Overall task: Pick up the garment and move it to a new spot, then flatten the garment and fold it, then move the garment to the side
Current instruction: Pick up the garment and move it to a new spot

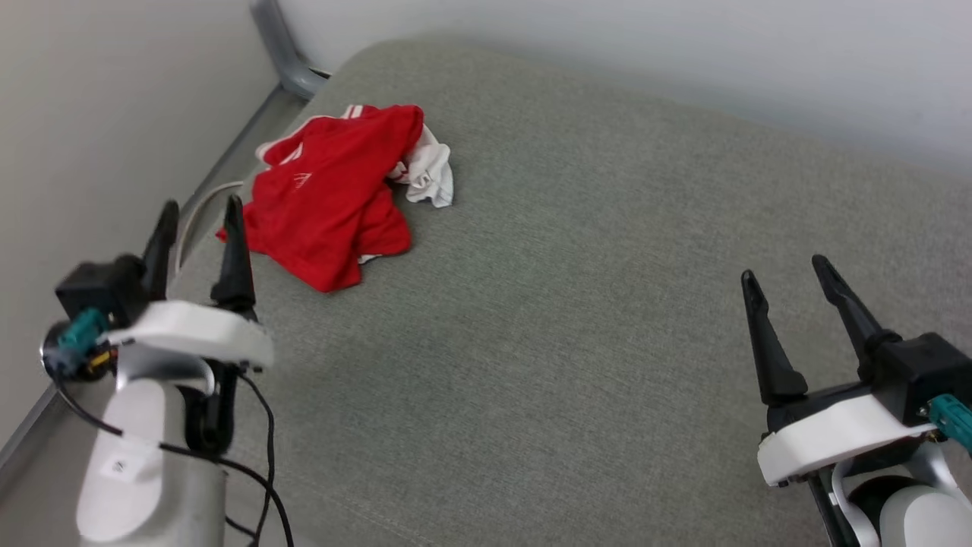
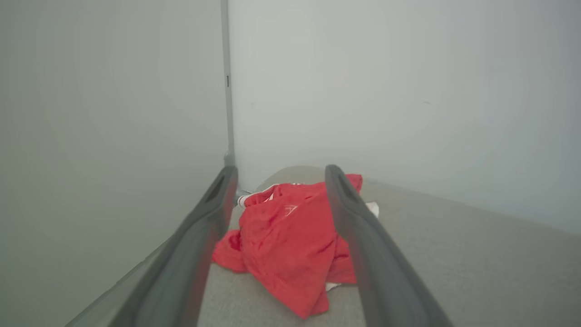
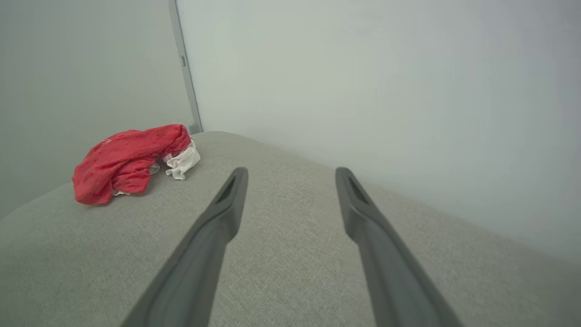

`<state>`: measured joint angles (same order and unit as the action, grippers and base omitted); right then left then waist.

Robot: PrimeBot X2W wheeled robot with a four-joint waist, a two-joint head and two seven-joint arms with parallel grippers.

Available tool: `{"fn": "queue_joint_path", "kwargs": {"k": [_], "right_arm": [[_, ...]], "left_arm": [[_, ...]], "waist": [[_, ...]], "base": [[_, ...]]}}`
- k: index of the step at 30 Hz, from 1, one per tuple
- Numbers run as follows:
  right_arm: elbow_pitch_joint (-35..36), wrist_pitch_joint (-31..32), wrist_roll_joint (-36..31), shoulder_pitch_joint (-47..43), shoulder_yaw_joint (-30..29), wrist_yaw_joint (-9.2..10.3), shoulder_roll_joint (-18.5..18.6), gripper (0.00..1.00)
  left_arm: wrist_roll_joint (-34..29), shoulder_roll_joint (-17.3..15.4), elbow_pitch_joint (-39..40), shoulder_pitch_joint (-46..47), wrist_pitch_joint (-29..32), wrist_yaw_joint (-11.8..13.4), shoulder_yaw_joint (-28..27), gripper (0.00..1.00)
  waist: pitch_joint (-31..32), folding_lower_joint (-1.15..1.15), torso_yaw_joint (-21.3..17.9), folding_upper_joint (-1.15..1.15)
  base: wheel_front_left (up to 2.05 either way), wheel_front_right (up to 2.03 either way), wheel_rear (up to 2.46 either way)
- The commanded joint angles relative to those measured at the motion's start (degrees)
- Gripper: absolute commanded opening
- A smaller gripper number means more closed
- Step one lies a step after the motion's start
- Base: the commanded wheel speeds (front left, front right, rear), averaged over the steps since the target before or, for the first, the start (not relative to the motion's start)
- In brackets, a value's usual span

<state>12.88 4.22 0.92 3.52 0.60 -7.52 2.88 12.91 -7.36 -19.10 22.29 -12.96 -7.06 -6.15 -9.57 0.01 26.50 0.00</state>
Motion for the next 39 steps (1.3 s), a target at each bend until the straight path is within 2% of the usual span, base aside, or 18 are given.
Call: {"fn": "queue_joint_path", "kwargs": {"k": [1,8,18,24,27,28,29,30,31,32,39], "right_arm": [[0.4,0.1,-0.6,1.3,-0.1,0.06,0.0,1.0],[0.8,-0.6,-1.0,5.5,0.5,0.05,0.0,1.0],[-0.9,-3.0,-0.2,10.2,1.4,0.05,0.0,1.0],[-1.5,-3.9,-0.3,12.0,1.7,0.06,0.0,1.0],[-1.7,-4.0,-0.4,12.4,1.9,0.06,0.0,1.0],[-1.8,-4.0,-0.4,13.1,2.0,0.06,0.0,1.0],[-1.8,-3.9,-0.4,13.3,2.1,0.05,0.0,1.0],[-1.8,-4.0,-0.6,13.4,2.2,0.06,0.0,1.0],[-2.0,-4.0,-0.7,13.5,2.3,0.06,0.0,1.0],[-2.1,-4.0,-0.8,13.5,2.3,0.06,0.0,1.0],[-3.6,-4.9,-0.1,12.6,1.9,0.06,0.0,1.0]], "left_arm": [[0.8,-0.9,-0.9,3.3,0.7,-0.2,0.1,1.0],[7.5,-8.3,-8.9,15.3,11.1,-0.4,0.8,1.0],[19.4,-19.8,-19.6,24.1,28.6,-0.5,7.8,1.0],[25.4,-23.4,-26.1,25.2,38.0,-0.4,9.6,1.0],[27.0,-23.8,-30.3,24.8,42.1,-0.3,9.8,1.0],[28.4,-23.3,-34.2,24.4,46.5,-0.2,10.0,1.0],[28.6,-23.2,-35.1,24.3,47.3,-0.1,10.1,1.0],[28.7,-23.2,-35.8,24.5,47.7,0.0,10.1,0.94],[28.8,-23.2,-36.0,24.7,47.4,0.0,10.1,0.34],[28.7,-23.3,-36.0,25.0,46.1,0.0,10.1,0.0],[26.6,-24.7,-35.0,26.9,36.5,0.0,10.5,0.0]], "waist": [[-4.7,-0.01,-4.0,0.0],[-12.9,-0.01,-9.9,0.0],[-21.0,-0.01,-15.5,0.0],[-23.5,-0.01,-17.0,0.0],[-24.1,-0.01,-17.4,0.0],[-24.5,-0.01,-17.4,0.0],[-24.6,-0.01,-17.4,0.0],[-24.6,-0.01,-17.4,0.0],[-24.5,-0.01,-17.3,0.0],[-24.4,-0.01,-17.3,0.0],[-20.2,-0.01,-16.8,0.0]], "base": [[0.0,0.0,0.0],[0.0,0.0,0.0],[0.0,0.0,0.0],[0.0,0.0,0.0],[0.0,0.0,0.0],[0.0,0.0,0.0],[0.0,0.0,0.0],[0.0,0.0,0.0],[0.0,0.0,0.0],[0.0,0.0,0.0],[0.0,0.0,0.0]]}}
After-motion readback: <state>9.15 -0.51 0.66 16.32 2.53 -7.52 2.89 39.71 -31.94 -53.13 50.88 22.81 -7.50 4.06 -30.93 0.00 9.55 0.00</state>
